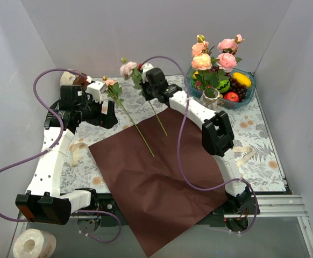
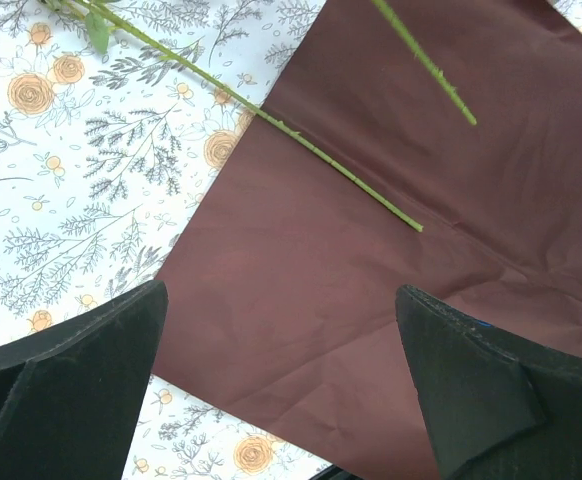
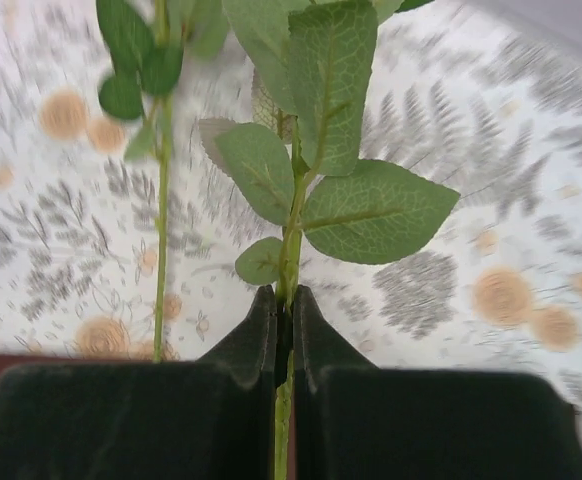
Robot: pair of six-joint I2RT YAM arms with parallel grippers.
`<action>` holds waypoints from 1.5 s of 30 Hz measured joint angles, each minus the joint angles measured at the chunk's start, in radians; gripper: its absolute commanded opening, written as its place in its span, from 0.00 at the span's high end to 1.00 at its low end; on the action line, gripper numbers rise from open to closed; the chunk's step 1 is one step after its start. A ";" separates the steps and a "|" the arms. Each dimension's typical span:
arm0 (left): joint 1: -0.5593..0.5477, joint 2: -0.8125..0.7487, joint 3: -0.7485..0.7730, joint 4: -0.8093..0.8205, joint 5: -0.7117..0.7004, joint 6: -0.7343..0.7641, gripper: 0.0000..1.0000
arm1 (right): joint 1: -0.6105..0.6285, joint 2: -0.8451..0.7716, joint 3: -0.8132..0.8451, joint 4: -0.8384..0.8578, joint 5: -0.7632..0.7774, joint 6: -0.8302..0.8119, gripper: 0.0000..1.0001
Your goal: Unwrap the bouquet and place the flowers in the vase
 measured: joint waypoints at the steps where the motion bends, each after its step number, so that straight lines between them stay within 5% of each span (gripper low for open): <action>1: 0.000 0.000 0.010 -0.006 0.004 -0.001 0.02 | -0.012 -0.024 0.010 0.001 0.000 0.004 0.99; 10: 0.000 -0.014 0.079 -0.050 0.017 -0.008 0.02 | -0.108 -0.378 0.069 0.154 0.014 -0.042 0.99; 16: 0.000 -0.017 0.091 -0.070 0.017 -0.003 0.02 | -0.100 -0.901 -0.449 0.651 -0.014 -0.160 0.99; 18: 0.000 -0.017 0.091 -0.070 0.017 -0.001 0.02 | -0.106 -0.996 -0.507 0.783 -0.014 -0.210 0.99; 28: 0.000 -0.017 0.091 -0.068 0.024 0.000 0.02 | -0.244 -1.106 -0.737 1.077 0.108 -0.351 0.99; 45: 0.000 -0.016 0.086 -0.050 0.029 0.014 0.02 | -0.346 -1.064 -0.926 1.170 0.217 -0.323 0.99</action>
